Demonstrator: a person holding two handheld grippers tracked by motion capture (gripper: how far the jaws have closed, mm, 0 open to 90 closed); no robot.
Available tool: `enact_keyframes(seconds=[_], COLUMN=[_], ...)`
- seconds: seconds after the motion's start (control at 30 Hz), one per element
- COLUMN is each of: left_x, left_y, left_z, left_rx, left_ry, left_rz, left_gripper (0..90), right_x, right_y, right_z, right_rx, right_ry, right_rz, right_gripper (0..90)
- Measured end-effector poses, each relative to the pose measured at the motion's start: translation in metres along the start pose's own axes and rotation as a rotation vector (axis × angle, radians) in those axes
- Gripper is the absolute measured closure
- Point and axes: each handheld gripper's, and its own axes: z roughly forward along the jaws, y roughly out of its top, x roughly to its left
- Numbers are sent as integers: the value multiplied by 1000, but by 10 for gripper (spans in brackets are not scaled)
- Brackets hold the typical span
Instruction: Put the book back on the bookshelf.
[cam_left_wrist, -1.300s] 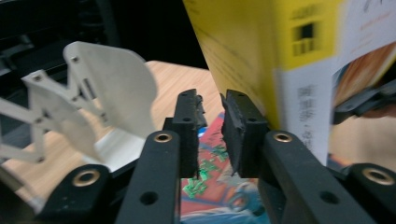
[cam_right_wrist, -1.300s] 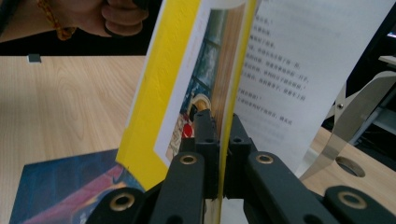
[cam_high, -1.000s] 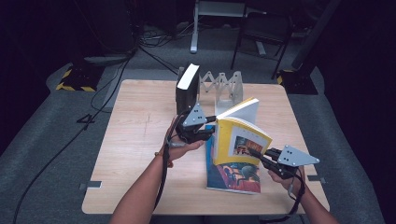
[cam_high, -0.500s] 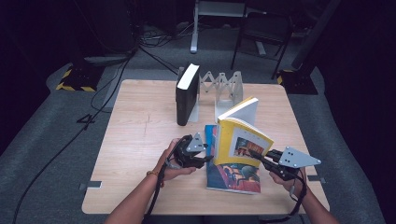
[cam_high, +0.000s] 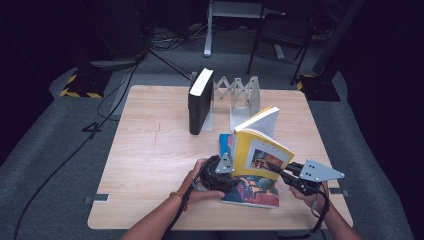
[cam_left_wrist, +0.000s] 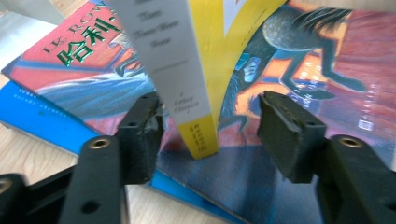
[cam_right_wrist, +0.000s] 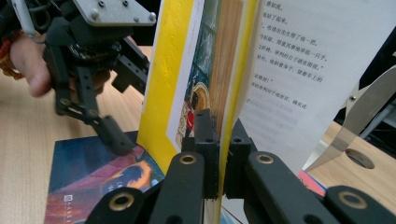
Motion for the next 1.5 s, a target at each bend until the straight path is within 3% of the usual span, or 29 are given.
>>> enact_keyframes(seconds=[0.07, 0.2, 0.23, 0.47, 0.5, 0.57, 0.73, 0.83, 0.9, 0.97, 1.07, 1.13, 1.2, 1.3, 1.5], left_x=[0, 1, 3, 8, 11, 11, 10, 7, 6, 5, 7, 6, 5, 4, 6], left_y=[2, 5, 7, 9, 10, 11, 12, 12, 12, 12, 8, 7, 7, 6, 5], left_z=[2, 5, 6, 2, -1, -1, -4, -5, -6, -6, -9, -11, -11, -11, -10], left_rx=[-22, -56, -91, -151, -178, -182, -176, -170, -172, -168, -175, -174, -169, -181, -203], left_ry=[-23, -27, -36, -27, -24, -26, -27, -36, -41, -35, -53, -49, -45, -46, -40], left_rz=[-11, -32, -55, -81, -85, -81, -26, 6, 9, 14, -14, 3, 11, 4, -25], left_gripper=[415, 423, 429, 527, 553, 590, 691, 731, 737, 736, 736, 738, 739, 739, 733], right_x=[1, 2, 1, -1, -1, 0, -1, -6, -10, -14, -20, -24, -26, -24, -20], right_y=[0, 0, 0, -1, -1, -1, -5, -6, -7, -8, -8, -8, -9, -8, -6], right_z=[-1, -2, -2, -1, -1, -1, 3, 2, 2, 1, 3, 5, 10, 16, 21], right_rx=[6, 6, 11, 2, 3, 9, 48, 46, 42, 33, 22, 33, 42, 59, 59], right_ry=[1, 5, 10, 8, 9, 7, -25, -67, -89, -82, -142, -171, -129, -95, -91], right_rz=[-5, -5, -1, 8, 7, 4, -3, 33, 55, 69, 110, 123, 145, 127, 103], right_gripper=[874, 874, 874, 870, 864, 856, 764, 660, 633, 612, 467, 425, 391, 389, 483])
